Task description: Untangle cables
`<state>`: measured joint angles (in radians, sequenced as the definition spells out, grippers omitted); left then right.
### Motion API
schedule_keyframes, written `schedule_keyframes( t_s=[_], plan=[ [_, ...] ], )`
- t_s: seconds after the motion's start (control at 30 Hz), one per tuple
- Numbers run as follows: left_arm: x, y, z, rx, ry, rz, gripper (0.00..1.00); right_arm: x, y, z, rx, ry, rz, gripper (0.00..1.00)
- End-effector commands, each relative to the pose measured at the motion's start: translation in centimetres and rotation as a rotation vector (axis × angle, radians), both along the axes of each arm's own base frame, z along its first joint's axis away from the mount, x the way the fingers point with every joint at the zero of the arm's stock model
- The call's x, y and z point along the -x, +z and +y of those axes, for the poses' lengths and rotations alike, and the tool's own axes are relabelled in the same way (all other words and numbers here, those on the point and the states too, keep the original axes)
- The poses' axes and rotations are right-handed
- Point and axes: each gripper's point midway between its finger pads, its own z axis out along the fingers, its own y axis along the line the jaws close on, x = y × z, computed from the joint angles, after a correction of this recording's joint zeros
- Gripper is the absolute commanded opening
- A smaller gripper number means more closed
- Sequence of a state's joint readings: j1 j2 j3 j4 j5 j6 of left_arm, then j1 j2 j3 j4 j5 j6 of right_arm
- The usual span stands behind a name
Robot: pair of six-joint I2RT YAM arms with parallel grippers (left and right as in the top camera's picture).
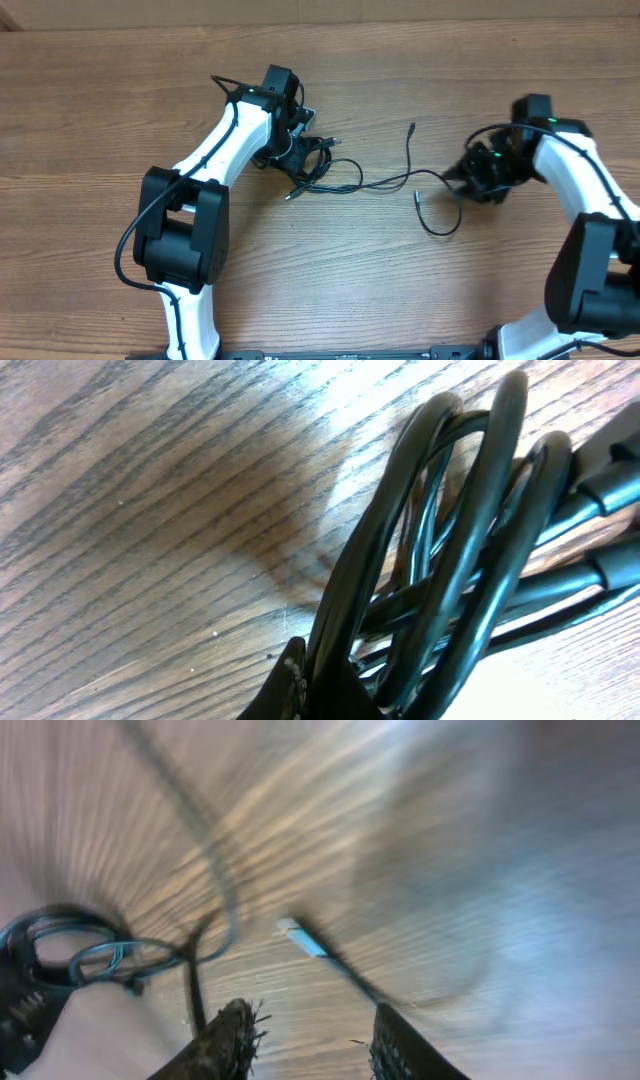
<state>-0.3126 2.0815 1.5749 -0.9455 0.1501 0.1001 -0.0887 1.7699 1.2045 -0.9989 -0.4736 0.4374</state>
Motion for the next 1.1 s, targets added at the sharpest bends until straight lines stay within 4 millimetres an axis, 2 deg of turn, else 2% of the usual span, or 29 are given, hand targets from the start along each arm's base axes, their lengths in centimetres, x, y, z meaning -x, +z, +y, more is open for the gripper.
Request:
schedule_keyframes(
  t_s=[0.0,0.2,0.37,0.47,0.87,0.97,1.07],
  plan=[
    [0.4,0.8,-1.4,0.090,-0.055,0.003,0.04,-1.0,1.2,2.5,-0.009,0.109,-0.099,0.36],
    [2.1,1.9,-4.1,0.268,-0.255,0.027,0.04,-2.7,1.7,6.0,-0.024,0.121,-0.167,0.37],
    [2.5,2.2,-4.8,0.311,-0.293,0.029,0.04,-3.6,1.9,6.4,-0.027,0.082,-0.187,0.64],
    [2.5,2.2,-4.8,0.311,-0.293,0.030,0.04,-3.6,1.3,5.3,0.045,0.066,-0.181,1.00],
    [2.5,2.2,-4.7,0.310,-0.304,0.027,0.04,-0.7,-1.0,-1.7,0.432,-0.108,0.000,1.00],
    [2.5,2.2,-4.7,0.310,-0.304,0.025,0.04,-0.1,-1.1,-2.3,0.470,-0.107,0.022,1.00],
    [2.5,2.2,-4.7,0.309,-0.304,0.025,0.05,0.2,-1.1,-1.8,0.443,-0.100,0.037,1.00]
  ],
)
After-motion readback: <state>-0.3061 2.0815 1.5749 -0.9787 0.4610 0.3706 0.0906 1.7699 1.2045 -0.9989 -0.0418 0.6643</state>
